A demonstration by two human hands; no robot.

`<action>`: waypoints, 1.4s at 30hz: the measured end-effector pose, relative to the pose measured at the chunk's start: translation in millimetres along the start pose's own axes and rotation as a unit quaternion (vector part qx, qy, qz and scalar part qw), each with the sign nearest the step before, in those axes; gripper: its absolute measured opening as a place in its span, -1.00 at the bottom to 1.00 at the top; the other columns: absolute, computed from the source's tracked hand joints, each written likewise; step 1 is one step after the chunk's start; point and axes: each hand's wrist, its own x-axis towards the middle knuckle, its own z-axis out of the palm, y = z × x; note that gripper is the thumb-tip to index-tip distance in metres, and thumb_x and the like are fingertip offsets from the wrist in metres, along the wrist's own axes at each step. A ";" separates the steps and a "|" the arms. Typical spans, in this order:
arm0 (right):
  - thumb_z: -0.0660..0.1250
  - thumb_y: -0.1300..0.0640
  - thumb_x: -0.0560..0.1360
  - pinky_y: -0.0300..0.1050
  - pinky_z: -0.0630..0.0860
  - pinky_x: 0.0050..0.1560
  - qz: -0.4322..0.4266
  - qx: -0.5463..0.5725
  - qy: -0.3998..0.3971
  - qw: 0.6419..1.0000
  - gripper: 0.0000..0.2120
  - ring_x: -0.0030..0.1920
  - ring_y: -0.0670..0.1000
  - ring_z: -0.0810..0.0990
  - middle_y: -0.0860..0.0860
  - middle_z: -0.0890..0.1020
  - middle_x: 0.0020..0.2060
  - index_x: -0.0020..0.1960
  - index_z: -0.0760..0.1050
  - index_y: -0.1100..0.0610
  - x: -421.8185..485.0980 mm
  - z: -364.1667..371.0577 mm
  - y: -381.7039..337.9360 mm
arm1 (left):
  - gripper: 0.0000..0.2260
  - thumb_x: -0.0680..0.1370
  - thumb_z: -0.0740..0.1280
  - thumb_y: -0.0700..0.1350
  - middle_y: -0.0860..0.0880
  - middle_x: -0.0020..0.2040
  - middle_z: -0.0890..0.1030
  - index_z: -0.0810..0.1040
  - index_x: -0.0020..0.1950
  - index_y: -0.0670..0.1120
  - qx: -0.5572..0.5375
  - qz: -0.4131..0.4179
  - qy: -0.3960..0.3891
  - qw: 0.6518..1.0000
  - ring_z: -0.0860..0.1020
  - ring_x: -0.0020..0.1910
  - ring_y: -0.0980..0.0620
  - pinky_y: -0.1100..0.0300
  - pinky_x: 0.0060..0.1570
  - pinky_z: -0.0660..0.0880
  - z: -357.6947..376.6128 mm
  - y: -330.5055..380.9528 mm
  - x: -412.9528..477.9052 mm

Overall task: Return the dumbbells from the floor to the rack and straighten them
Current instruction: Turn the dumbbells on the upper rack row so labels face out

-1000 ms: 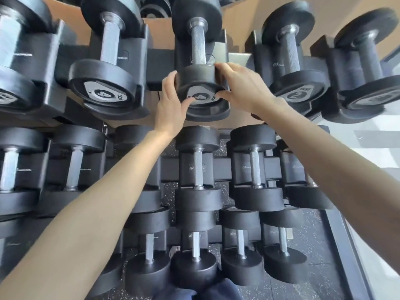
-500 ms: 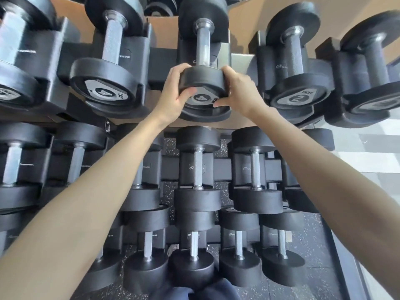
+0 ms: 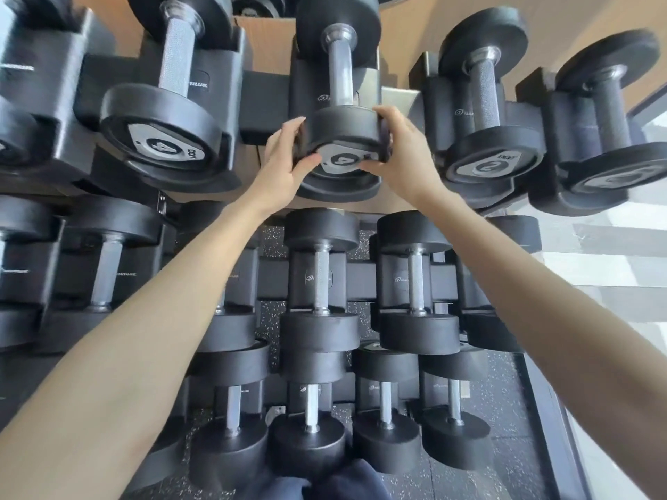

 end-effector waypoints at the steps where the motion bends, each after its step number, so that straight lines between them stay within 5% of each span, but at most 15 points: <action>1: 0.49 0.21 0.30 -0.16 0.37 0.00 0.029 0.033 0.017 0.999 -0.38 0.13 0.07 0.48 0.07 0.53 0.16 0.29 0.31 0.19 -5.0 5.1 5.6 | -0.50 0.57 0.28 -0.09 -0.15 0.43 0.28 0.19 0.46 -0.12 0.022 0.027 -0.007 0.999 0.22 0.41 -0.05 0.10 0.40 0.13 -2.9 6.2 2.0; 7: 0.53 0.18 0.29 -0.01 0.43 0.18 0.121 0.108 0.010 0.987 -0.41 0.17 0.07 0.49 0.08 0.56 0.13 0.23 0.36 0.20 -12.8 27.1 28.0 | -0.44 0.44 0.43 -0.03 -0.06 0.33 0.45 0.35 0.39 -0.12 0.147 0.201 -0.017 0.968 0.38 0.30 -0.05 0.09 0.30 0.29 -8.5 60.4 21.8; 11: 0.51 0.12 0.31 -0.15 0.31 -0.04 0.086 0.070 0.025 0.994 -0.52 0.12 0.12 0.44 0.10 0.57 0.06 0.13 0.41 0.22 -6.6 33.4 27.9 | -0.56 0.45 0.43 -0.07 -0.10 0.24 0.50 0.44 0.28 -0.16 0.208 0.198 -0.016 0.958 0.41 0.18 -0.12 0.07 0.20 0.29 -6.0 71.9 29.6; 15: 0.52 0.17 0.29 -0.03 0.42 0.10 0.081 0.099 0.010 0.992 -0.52 0.08 0.12 0.50 0.12 0.58 0.05 0.13 0.42 0.23 -6.1 23.9 29.3 | -0.63 0.46 0.42 -0.08 -0.06 0.19 0.51 0.46 0.21 -0.13 0.238 0.185 0.000 0.953 0.40 0.14 -0.10 0.08 0.06 0.24 1.2 78.9 28.0; 22: 0.49 0.22 0.27 0.02 0.43 -0.06 -0.054 -0.074 -0.091 0.992 -0.57 -0.01 0.19 0.50 0.18 0.53 0.00 0.04 0.38 0.27 17.0 -10.1 1.2 | -0.62 0.46 0.42 -0.22 -0.09 0.16 0.48 0.43 0.23 -0.20 0.028 0.141 -0.007 0.990 0.41 0.18 -0.09 0.10 0.24 0.31 -22.3 46.0 12.2; 30: 0.45 0.17 0.31 0.03 0.45 -0.22 -0.189 -0.335 -0.131 0.914 -0.48 -0.08 0.25 0.52 0.17 0.47 0.04 0.22 0.38 0.20 40.2 -28.1 -50.4 | -0.64 0.55 0.25 -0.23 -0.08 0.16 0.43 0.23 0.29 -0.25 -0.116 0.040 0.054 0.991 0.41 0.18 0.02 0.50 0.14 0.30 2.9 -9.7 0.0; 37: 0.49 0.11 0.32 0.02 0.39 -0.01 -0.083 -0.149 -0.122 0.978 -0.48 0.08 0.20 0.45 0.18 0.49 0.10 0.20 0.40 0.24 26.5 -25.8 -32.5 | -0.67 0.55 0.26 -0.14 0.04 0.13 0.45 0.24 0.26 -0.16 -0.105 0.059 -0.017 0.993 0.45 0.11 0.19 0.53 0.09 0.31 -4.8 -15.2 8.2; 42: 0.49 0.05 0.32 -0.09 0.28 -0.11 -0.005 -0.093 -0.023 0.995 -0.48 0.05 0.14 0.49 0.09 0.56 0.11 0.19 0.40 0.17 6.9 -12.1 -18.5 | -0.68 0.55 0.29 -0.06 0.03 0.06 0.48 0.31 0.23 -0.15 -0.039 0.075 -0.057 0.995 0.45 0.04 0.12 0.54 -0.03 0.31 -13.9 0.3 23.0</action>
